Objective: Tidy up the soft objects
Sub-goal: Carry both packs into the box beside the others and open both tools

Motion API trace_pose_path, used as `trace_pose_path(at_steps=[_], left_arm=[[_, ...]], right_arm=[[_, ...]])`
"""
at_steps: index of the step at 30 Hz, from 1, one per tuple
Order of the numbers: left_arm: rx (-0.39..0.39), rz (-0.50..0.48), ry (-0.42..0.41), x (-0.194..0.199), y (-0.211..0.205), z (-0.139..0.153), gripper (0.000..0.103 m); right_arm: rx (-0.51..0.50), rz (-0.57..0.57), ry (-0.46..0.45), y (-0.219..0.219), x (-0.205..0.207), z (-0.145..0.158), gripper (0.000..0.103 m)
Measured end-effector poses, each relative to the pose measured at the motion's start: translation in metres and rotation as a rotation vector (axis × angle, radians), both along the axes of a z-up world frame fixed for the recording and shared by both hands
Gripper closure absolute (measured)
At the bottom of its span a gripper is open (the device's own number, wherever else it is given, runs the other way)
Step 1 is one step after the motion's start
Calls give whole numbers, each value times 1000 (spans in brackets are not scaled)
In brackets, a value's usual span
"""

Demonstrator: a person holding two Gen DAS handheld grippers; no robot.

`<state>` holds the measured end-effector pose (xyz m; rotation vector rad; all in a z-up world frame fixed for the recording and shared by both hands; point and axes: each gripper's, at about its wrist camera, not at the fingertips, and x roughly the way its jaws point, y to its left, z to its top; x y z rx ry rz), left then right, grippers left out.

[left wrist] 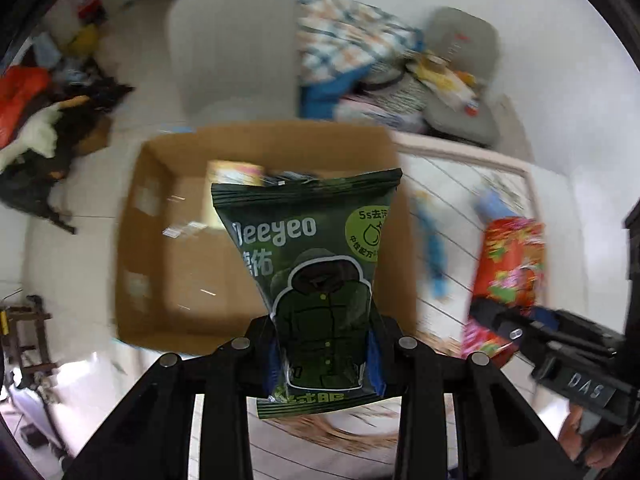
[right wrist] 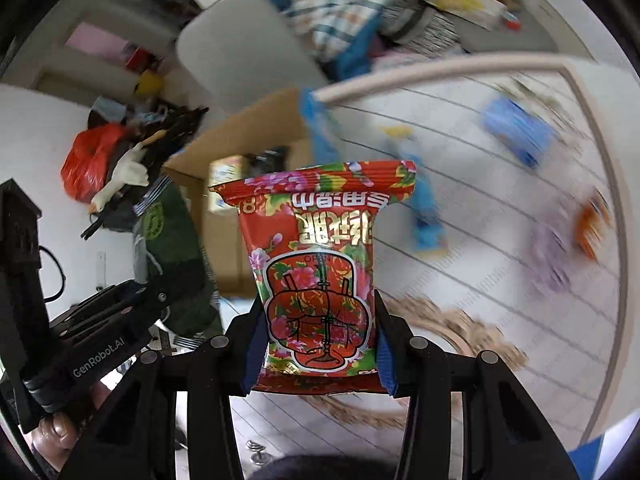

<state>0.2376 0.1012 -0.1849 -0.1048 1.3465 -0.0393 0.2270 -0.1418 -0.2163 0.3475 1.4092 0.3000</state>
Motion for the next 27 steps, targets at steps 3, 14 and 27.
trace_pose_path(at_steps=[3,14,27], left_arm=[[44,38,15,23,41,-10,73],[126,83,161,100,120,-95,73],[148,19,272,137,116,-147,71]], right_arm=[[-46,19,-13,40,28,-4,55],[-216,45,63,131,105,-64,55],[-335,34,125,143,141,-120,55]])
